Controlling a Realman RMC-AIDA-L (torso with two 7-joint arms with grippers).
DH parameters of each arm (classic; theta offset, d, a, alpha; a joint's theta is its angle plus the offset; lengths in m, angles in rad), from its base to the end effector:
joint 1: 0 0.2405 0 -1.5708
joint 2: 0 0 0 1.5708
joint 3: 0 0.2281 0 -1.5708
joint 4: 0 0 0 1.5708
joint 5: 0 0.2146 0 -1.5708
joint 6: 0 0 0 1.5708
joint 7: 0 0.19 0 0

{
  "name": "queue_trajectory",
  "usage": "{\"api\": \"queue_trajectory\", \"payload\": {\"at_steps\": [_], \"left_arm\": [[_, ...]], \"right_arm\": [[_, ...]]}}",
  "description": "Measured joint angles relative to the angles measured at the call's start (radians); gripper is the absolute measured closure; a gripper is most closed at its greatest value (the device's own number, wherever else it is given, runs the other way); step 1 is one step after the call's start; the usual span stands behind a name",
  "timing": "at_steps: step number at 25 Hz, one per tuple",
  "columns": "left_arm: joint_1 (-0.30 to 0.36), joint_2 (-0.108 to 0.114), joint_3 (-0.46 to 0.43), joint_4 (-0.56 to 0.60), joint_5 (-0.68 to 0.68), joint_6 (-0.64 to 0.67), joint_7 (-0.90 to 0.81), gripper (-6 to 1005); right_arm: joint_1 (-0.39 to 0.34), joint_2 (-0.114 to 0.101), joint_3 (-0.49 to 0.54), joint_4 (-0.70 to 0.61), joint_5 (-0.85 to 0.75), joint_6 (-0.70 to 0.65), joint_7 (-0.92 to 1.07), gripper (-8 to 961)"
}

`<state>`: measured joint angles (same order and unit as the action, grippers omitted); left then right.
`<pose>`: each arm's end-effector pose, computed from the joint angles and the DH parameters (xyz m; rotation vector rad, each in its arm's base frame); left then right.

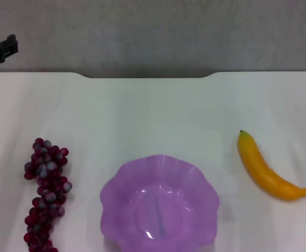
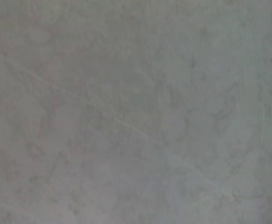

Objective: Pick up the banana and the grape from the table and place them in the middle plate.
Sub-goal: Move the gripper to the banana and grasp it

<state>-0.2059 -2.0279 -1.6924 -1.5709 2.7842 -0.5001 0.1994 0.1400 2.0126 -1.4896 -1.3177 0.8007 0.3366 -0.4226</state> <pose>-0.2034 0.4331 0.1153 -1.6949 -0.7025 -0.2806 0.2720 0.4149 0.0693 -1.6877 0.9646 0.3794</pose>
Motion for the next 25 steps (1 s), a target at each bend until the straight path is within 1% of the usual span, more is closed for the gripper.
{"api": "queue_trajectory", "payload": {"at_steps": [14, 20, 25], "left_arm": [[-0.001, 0.000, 0.004, -0.002, 0.005, 0.000, 0.000, 199], [-0.002, 0.000, 0.002, -0.006, 0.005, -0.010, 0.000, 199], [0.000, 0.000, -0.004, -0.008, 0.004, -0.023, 0.000, 199]], "right_arm": [[-0.002, 0.000, -0.002, -0.020, 0.001, 0.023, 0.005, 348], [0.050, -0.001, -0.008, -0.009, 0.004, 0.170, 0.035, 348], [0.067, -0.002, -0.020, -0.009, 0.004, 0.297, 0.083, 349]]}}
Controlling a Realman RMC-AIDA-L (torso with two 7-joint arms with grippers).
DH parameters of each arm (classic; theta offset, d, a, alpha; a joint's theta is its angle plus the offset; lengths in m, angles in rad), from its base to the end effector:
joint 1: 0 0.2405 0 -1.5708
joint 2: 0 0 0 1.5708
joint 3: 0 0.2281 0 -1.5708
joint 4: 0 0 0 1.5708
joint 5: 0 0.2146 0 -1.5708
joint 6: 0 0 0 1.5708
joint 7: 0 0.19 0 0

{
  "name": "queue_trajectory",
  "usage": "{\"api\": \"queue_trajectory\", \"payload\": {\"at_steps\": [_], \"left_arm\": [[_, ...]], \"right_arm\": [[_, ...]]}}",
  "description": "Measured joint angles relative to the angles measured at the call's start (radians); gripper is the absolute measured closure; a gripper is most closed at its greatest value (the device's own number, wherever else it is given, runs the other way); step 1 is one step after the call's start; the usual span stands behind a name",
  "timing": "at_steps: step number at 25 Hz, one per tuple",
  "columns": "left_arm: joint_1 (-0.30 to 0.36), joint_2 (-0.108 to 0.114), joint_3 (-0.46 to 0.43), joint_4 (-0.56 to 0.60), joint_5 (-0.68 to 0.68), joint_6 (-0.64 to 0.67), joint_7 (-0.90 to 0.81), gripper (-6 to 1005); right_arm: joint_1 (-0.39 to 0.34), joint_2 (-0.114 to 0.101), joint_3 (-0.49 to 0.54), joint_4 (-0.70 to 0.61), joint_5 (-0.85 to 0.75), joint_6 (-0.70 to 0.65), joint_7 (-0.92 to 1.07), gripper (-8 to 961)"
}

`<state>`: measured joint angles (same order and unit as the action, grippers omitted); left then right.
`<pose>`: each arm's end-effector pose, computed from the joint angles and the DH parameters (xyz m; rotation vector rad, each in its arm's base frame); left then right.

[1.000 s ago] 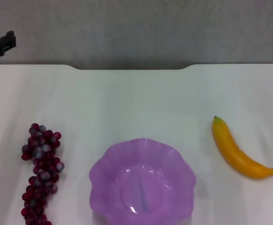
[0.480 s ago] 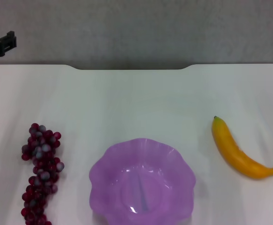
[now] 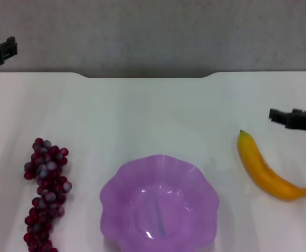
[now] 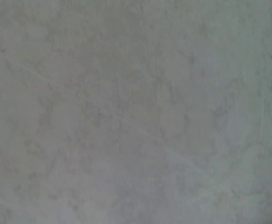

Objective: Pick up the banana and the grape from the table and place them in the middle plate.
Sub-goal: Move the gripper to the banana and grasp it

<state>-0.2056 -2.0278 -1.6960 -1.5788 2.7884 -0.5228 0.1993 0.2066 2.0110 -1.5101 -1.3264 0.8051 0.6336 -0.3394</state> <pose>-0.2045 0.4319 0.1153 -1.6995 -0.7104 -0.2662 0.2523 0.4025 0.0185 -1.9023 1.1669 0.2993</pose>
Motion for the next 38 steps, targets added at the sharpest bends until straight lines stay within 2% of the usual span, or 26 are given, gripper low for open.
{"api": "queue_trajectory", "payload": {"at_steps": [6, 13, 18, 38], "left_arm": [[0.014, 0.000, -0.004, -0.001, -0.003, 0.000, -0.006, 198], [0.013, 0.000, -0.017, -0.001, -0.004, -0.007, -0.010, 198], [0.010, 0.000, -0.029, -0.001, -0.004, -0.025, -0.008, 198], [0.009, 0.001, -0.030, -0.003, 0.002, -0.030, -0.005, 199]], "right_arm": [[0.000, -0.001, 0.011, 0.004, -0.003, 0.079, 0.017, 350], [0.019, -0.003, 0.010, 0.072, -0.011, 0.094, 0.017, 354], [0.078, -0.003, 0.006, 0.178, -0.011, 0.099, 0.016, 359], [0.220, -0.004, -0.005, 0.443, -0.014, 0.089, 0.006, 377]]}}
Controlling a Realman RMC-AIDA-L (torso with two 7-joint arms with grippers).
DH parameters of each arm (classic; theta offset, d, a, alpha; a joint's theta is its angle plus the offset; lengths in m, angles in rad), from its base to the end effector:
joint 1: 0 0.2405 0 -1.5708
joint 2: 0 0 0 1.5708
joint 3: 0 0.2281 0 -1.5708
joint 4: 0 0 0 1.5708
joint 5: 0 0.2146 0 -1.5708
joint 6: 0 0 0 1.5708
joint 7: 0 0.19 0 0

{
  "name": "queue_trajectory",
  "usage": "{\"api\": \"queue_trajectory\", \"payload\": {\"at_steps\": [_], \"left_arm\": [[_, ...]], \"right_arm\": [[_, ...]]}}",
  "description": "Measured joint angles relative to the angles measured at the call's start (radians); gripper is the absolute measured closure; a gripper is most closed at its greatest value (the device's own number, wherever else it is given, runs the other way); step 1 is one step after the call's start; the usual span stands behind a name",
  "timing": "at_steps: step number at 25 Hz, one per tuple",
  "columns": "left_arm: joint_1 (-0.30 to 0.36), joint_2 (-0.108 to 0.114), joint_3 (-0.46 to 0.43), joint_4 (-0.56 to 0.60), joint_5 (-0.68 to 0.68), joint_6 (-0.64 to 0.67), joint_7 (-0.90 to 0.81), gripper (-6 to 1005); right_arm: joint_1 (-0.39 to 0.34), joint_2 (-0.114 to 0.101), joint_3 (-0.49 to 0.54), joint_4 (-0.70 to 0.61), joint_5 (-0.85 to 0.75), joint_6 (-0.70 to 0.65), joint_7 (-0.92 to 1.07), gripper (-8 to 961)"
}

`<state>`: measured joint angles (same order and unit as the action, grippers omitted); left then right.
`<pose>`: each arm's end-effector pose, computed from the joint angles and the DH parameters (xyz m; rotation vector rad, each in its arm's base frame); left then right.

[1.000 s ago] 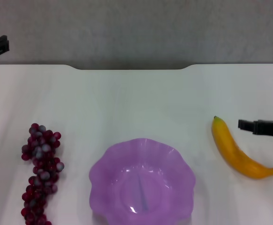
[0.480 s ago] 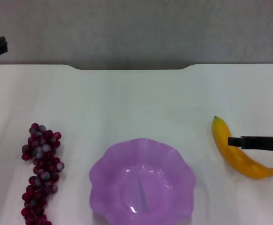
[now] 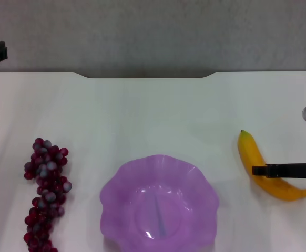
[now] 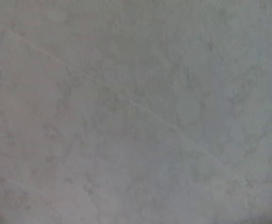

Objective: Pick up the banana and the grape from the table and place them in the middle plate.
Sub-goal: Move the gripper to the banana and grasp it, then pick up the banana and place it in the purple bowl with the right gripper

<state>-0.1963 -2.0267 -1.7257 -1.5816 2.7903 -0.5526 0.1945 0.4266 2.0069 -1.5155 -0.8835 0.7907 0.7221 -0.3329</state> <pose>-0.2165 0.4285 0.1225 -1.6757 -0.7478 -0.2447 0.3090 0.3872 -0.0502 -1.9811 1.4246 -0.0166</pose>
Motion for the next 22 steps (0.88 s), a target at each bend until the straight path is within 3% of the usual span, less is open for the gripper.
{"api": "queue_trajectory", "payload": {"at_steps": [8, 22], "left_arm": [[0.000, 0.000, 0.000, 0.000, 0.000, 0.000, 0.000, 199], [0.004, 0.000, -0.003, 0.001, 0.000, -0.009, 0.002, 198]], "right_arm": [[0.054, 0.000, 0.000, 0.096, -0.009, -0.019, -0.002, 384], [0.048, 0.001, 0.010, 0.070, -0.007, -0.019, -0.036, 433]]}}
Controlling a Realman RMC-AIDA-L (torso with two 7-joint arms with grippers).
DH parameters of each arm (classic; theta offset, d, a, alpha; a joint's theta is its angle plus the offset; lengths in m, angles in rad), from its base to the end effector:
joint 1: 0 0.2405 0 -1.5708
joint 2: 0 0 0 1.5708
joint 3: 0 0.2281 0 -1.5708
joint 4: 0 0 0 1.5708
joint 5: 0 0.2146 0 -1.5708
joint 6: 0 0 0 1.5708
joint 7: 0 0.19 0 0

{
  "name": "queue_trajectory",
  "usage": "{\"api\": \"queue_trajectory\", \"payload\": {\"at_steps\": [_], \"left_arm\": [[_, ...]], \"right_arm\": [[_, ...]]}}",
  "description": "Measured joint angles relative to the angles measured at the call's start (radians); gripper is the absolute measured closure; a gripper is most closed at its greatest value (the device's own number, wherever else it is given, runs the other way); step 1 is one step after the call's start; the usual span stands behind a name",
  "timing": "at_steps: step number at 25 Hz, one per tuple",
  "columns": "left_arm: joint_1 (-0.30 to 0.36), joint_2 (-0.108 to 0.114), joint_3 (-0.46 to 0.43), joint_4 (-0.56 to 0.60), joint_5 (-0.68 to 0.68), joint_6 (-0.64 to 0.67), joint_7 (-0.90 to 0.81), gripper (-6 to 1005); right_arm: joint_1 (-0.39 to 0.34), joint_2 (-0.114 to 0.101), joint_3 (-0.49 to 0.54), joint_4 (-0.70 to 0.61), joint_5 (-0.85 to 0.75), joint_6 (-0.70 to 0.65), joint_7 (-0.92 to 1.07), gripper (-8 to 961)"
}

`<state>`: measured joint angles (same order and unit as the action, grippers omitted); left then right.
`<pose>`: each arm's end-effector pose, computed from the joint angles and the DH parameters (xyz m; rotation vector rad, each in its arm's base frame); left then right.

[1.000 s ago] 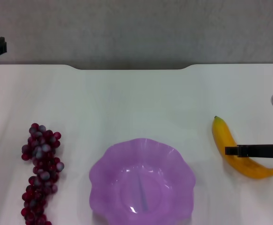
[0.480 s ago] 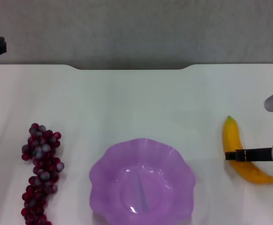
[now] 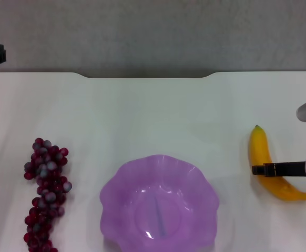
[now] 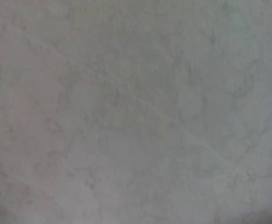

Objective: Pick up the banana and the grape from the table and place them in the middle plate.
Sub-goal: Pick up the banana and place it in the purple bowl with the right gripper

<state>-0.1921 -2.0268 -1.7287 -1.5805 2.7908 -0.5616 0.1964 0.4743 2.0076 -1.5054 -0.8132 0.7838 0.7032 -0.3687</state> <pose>-0.2203 0.4270 0.1221 -1.6753 -0.7578 -0.2331 0.3120 0.3924 -0.0538 -1.9990 1.3931 -0.0544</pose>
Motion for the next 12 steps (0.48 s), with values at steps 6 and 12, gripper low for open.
{"api": "queue_trajectory", "payload": {"at_steps": [6, 12], "left_arm": [[0.006, -0.002, 0.000, -0.020, -0.005, -0.001, 0.000, 199], [0.007, -0.002, 0.001, -0.024, -0.005, -0.006, 0.000, 198]], "right_arm": [[-0.107, -0.001, 0.006, -0.271, -0.003, 0.076, -0.008, 433], [-0.174, -0.001, 0.008, -0.536, -0.005, 0.176, -0.020, 433]]}}
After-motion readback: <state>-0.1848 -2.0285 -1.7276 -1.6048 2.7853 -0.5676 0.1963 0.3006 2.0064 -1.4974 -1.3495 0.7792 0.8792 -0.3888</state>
